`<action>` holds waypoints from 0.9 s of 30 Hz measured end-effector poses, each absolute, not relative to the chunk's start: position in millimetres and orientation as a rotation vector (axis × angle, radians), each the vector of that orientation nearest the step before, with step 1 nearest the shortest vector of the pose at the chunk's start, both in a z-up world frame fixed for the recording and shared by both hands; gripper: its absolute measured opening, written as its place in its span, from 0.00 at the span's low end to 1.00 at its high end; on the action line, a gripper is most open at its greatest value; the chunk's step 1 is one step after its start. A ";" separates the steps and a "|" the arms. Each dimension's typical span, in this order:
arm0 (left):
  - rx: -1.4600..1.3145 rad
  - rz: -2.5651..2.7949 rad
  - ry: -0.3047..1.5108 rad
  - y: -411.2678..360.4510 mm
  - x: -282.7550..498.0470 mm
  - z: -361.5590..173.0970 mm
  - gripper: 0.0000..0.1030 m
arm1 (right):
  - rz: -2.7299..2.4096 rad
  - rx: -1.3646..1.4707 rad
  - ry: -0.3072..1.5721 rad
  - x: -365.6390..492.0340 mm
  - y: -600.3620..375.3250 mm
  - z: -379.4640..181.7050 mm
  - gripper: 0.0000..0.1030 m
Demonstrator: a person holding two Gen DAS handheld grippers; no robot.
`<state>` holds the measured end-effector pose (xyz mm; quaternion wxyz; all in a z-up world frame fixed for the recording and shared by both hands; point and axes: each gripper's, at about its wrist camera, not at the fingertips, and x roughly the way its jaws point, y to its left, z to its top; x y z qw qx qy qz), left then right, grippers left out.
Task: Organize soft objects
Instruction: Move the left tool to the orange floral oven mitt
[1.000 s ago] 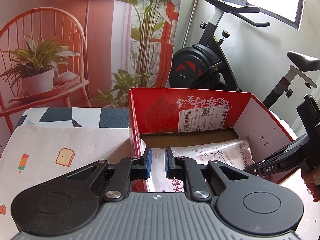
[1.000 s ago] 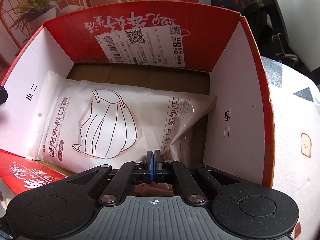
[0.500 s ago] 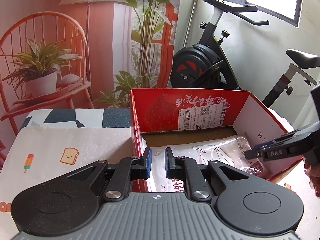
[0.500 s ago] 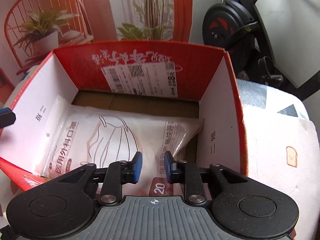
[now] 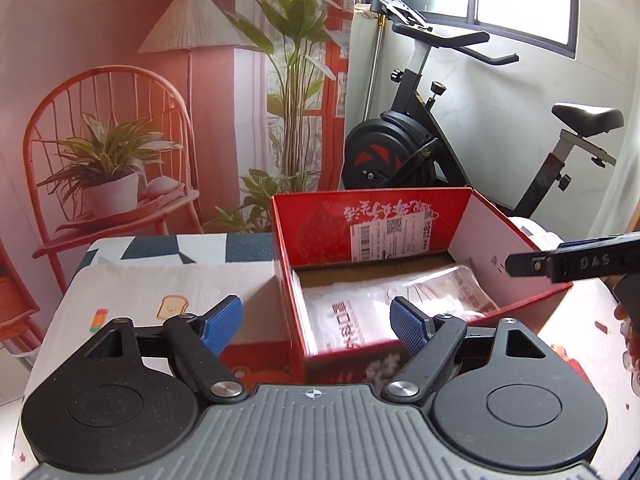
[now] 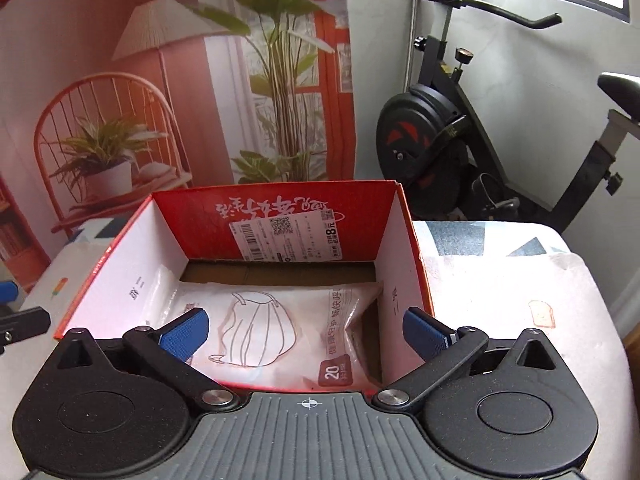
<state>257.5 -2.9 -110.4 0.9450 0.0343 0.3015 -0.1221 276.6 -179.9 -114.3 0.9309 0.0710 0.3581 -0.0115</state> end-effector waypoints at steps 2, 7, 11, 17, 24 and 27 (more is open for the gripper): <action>0.063 -0.253 0.620 1.7 240.4 -114.1 0.81 | -0.009 0.157 0.706 258.1 -178.5 -114.4 1.00; 0.048 -0.281 0.676 12.2 200.4 -133.0 0.80 | 0.039 0.173 0.660 207.2 -173.9 -122.9 1.00; 0.010 -0.314 0.720 20.5 171.3 -150.8 0.79 | 0.062 0.199 0.654 166.3 -168.3 -139.3 0.99; -0.062 -0.368 0.806 24.8 143.5 -180.3 0.71 | 0.071 0.223 0.692 114.8 -154.7 -171.8 0.99; -0.124 -0.399 0.886 23.4 139.2 -205.3 0.62 | 0.080 0.178 0.756 82.0 -135.6 -202.1 0.99; -0.162 -0.408 0.929 23.3 138.2 -215.8 0.61 | 0.090 0.162 0.768 76.9 -130.4 -209.7 0.99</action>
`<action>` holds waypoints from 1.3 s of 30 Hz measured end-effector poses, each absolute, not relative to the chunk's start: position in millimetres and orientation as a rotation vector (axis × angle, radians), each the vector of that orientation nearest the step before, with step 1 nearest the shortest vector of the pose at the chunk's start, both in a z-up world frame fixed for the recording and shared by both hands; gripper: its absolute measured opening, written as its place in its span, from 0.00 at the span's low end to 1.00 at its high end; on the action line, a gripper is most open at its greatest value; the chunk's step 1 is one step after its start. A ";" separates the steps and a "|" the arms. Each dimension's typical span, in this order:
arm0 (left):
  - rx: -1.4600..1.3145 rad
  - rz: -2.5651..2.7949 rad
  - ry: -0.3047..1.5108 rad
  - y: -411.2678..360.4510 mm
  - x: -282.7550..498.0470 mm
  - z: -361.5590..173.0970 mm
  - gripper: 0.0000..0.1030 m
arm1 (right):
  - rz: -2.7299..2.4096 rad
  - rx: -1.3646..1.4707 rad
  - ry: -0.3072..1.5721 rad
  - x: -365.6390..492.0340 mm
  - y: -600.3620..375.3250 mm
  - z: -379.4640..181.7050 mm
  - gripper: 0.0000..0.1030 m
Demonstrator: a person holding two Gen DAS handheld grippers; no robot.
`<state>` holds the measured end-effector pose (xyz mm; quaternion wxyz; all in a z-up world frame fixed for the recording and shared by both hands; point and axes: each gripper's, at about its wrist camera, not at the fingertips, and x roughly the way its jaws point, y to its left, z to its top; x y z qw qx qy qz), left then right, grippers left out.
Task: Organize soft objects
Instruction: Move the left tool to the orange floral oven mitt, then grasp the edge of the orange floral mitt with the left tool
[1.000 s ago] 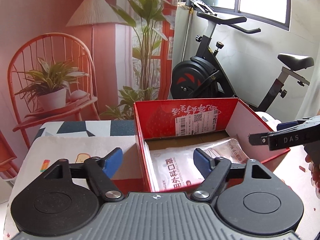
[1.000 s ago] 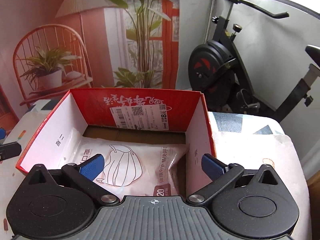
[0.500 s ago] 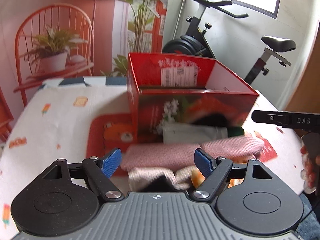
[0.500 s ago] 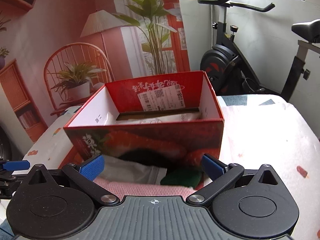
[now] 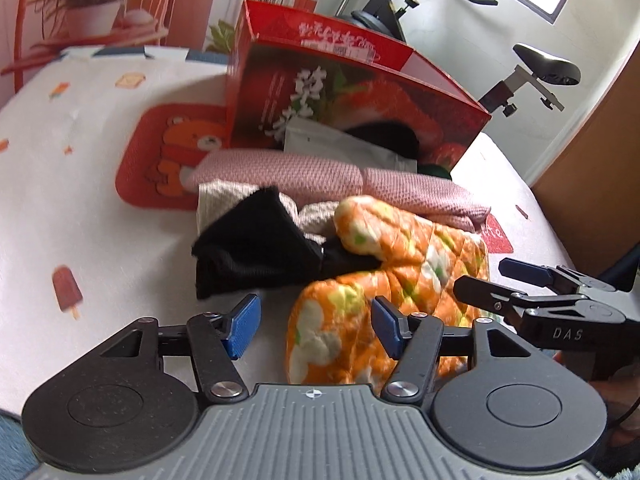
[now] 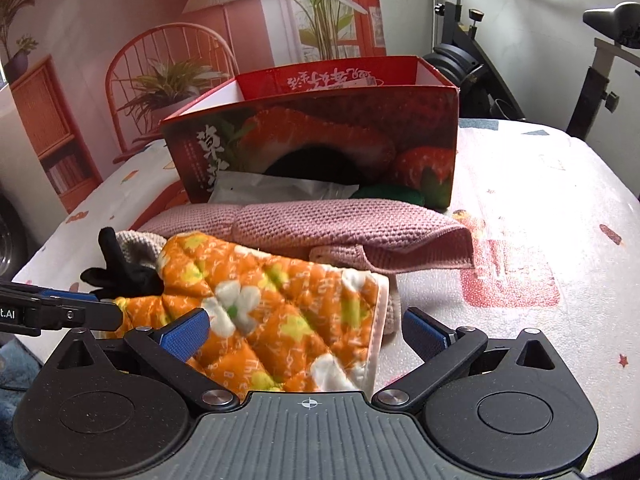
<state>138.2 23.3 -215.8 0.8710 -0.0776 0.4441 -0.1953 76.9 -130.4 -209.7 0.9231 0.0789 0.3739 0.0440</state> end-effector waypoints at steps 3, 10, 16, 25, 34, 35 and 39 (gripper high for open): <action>-0.169 -0.413 0.954 22.5 137.8 -221.8 0.58 | 0.109 0.155 0.792 76.6 -125.3 -215.8 0.98; -0.168 -0.438 0.999 17.9 138.9 -232.9 0.58 | 0.105 0.138 0.819 78.6 -121.0 -220.4 0.98; -0.189 -0.445 1.037 17.8 141.4 -243.4 0.56 | 0.097 0.163 0.847 79.3 -125.9 -226.9 0.98; -0.187 -0.471 1.034 14.6 141.3 -244.3 0.28 | 0.102 0.190 0.894 81.3 -128.1 -237.9 0.98; -0.151 -0.484 1.037 5.7 141.1 -249.9 0.26 | 0.103 0.203 0.895 79.8 -125.8 -237.6 0.95; -0.148 -0.483 1.035 4.8 141.3 -250.6 0.26 | 0.103 0.206 0.892 79.9 -126.5 -237.3 0.95; -0.144 -0.484 1.020 3.2 140.1 -251.8 0.26 | 0.095 0.234 0.883 80.0 -131.9 -240.4 0.94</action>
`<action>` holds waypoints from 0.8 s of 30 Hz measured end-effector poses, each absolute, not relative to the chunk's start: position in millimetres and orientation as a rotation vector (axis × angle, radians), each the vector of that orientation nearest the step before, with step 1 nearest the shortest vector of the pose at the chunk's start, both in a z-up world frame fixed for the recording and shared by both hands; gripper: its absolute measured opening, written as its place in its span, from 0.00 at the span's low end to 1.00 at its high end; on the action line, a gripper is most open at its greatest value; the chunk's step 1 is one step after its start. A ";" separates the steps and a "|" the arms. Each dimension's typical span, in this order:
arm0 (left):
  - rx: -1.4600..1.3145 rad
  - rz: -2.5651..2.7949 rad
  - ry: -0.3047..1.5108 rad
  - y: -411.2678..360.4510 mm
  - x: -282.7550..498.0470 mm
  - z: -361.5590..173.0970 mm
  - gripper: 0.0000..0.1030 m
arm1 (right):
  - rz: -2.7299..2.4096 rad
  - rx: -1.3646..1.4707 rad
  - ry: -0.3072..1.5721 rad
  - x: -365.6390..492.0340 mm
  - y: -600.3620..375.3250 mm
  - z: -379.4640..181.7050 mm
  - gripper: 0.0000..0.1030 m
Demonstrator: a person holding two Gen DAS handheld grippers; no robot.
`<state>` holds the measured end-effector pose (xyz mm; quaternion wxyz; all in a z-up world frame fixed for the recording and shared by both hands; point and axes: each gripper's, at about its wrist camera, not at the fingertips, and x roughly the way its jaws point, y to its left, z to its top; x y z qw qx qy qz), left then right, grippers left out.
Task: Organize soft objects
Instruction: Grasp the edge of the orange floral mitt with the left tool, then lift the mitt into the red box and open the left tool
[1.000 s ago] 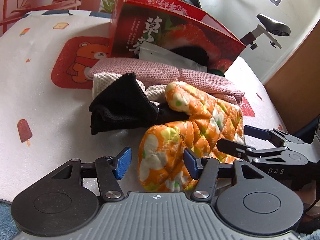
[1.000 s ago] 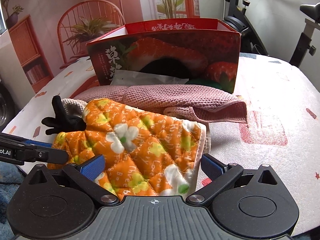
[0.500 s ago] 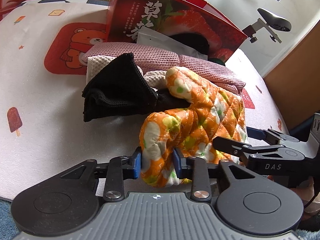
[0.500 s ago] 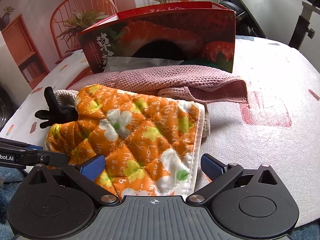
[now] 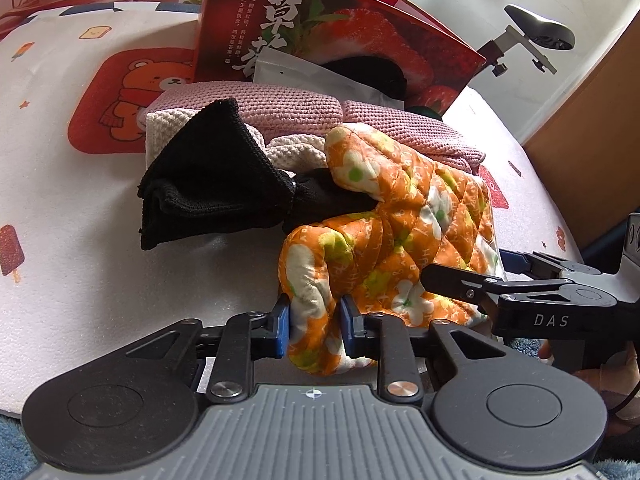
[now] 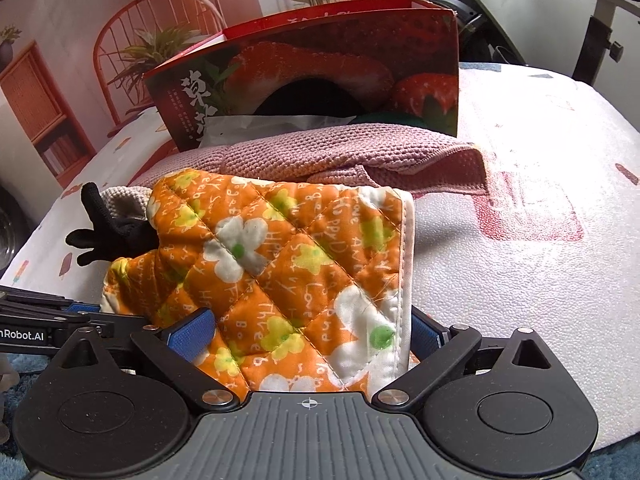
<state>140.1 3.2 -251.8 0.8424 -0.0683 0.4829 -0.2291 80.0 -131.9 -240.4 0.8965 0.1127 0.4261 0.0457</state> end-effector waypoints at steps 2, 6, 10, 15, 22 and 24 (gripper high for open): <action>-0.148 -0.483 1.016 4.3 139.2 -252.5 0.26 | 0.097 0.237 0.875 77.7 -132.6 -240.5 0.91; -0.131 -0.487 0.992 4.4 134.8 -247.8 0.20 | 0.088 0.234 0.849 73.8 -134.3 -234.7 0.68; -0.108 -0.494 0.926 4.9 128.4 -235.7 0.13 | 0.079 0.253 0.786 67.0 -141.7 -222.6 0.30; -0.087 -0.488 0.841 8.4 120.2 -222.8 0.12 | 0.084 0.238 0.697 60.1 -144.5 -207.0 0.08; -0.088 -0.469 0.745 12.7 113.9 -206.4 0.12 | 0.132 0.142 0.587 56.8 -133.7 -185.1 0.08; -0.099 -0.463 0.743 14.3 116.0 -206.6 0.12 | 0.140 0.136 0.584 58.9 -132.4 -182.1 0.08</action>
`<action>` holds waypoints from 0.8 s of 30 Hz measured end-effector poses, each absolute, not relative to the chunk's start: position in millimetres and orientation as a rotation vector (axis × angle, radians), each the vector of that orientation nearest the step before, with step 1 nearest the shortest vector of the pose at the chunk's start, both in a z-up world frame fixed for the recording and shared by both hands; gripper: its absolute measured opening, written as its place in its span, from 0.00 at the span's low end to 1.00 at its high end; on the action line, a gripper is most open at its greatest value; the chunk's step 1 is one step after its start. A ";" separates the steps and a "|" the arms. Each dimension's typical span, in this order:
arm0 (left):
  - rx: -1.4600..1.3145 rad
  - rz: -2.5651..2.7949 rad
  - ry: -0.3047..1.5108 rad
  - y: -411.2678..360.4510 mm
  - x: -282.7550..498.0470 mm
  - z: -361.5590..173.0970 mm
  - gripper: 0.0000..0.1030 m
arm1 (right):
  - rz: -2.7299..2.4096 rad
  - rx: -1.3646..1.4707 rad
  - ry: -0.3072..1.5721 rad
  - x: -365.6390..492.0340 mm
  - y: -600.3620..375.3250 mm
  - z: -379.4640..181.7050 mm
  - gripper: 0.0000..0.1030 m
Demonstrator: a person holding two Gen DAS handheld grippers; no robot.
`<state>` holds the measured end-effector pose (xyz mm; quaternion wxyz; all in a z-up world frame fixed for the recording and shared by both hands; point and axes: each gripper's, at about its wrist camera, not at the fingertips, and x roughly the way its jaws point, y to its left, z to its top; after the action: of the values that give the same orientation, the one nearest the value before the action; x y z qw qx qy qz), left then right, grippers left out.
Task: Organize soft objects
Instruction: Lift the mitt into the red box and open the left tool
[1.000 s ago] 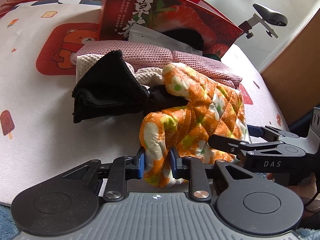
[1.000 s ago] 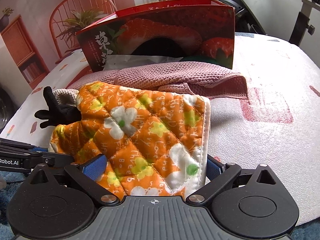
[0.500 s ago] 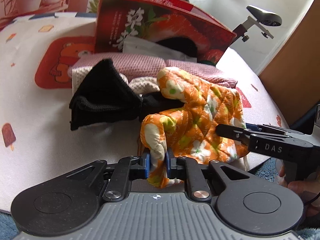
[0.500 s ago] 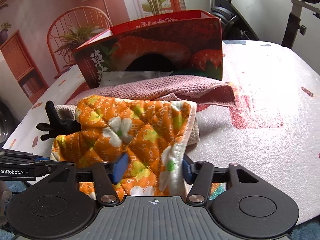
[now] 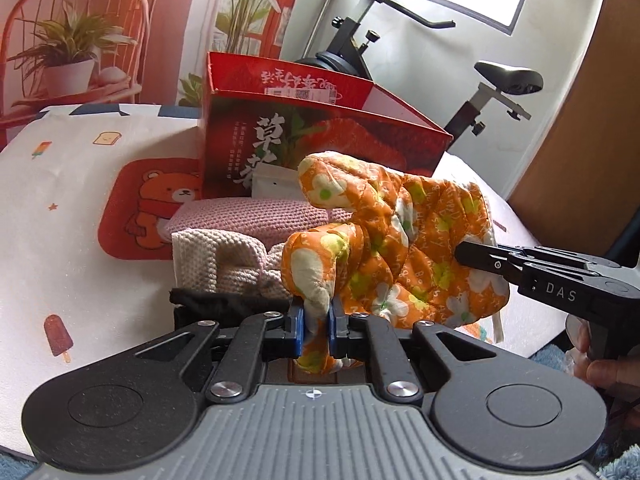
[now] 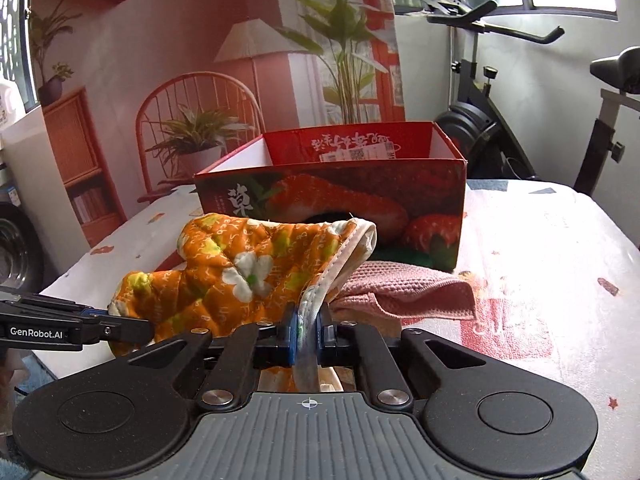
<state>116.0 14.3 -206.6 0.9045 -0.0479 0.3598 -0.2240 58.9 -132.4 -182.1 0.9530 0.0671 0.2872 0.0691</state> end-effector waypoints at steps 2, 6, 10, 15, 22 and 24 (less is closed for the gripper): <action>-0.098 -0.457 0.744 12.2 117.9 -206.9 0.12 | 0.147 0.137 0.583 61.8 -132.3 -179.7 0.08; -0.078 -0.456 0.715 11.7 117.9 -199.6 0.12 | 0.154 0.123 0.568 66.8 -131.1 -172.5 0.08; -0.074 -0.447 0.683 13.8 124.5 -188.2 0.12 | 0.164 0.124 0.546 75.8 -132.5 -162.7 0.08; -0.076 -0.432 0.635 14.4 137.7 -170.0 0.12 | 0.176 0.116 0.510 93.4 -133.4 -144.2 0.08; -0.065 -0.404 0.523 4.9 168.0 -131.7 0.12 | 0.195 0.103 0.442 136.2 -141.4 -103.2 0.08; -0.078 -0.389 0.508 1.7 183.6 -121.9 0.12 | 0.202 0.081 0.426 153.7 -144.3 -90.0 0.08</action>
<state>183.6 1.7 -121.9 0.9486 -0.0386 0.2494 -0.1912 153.7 -144.3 -90.0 0.9716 0.0400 0.2108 0.1001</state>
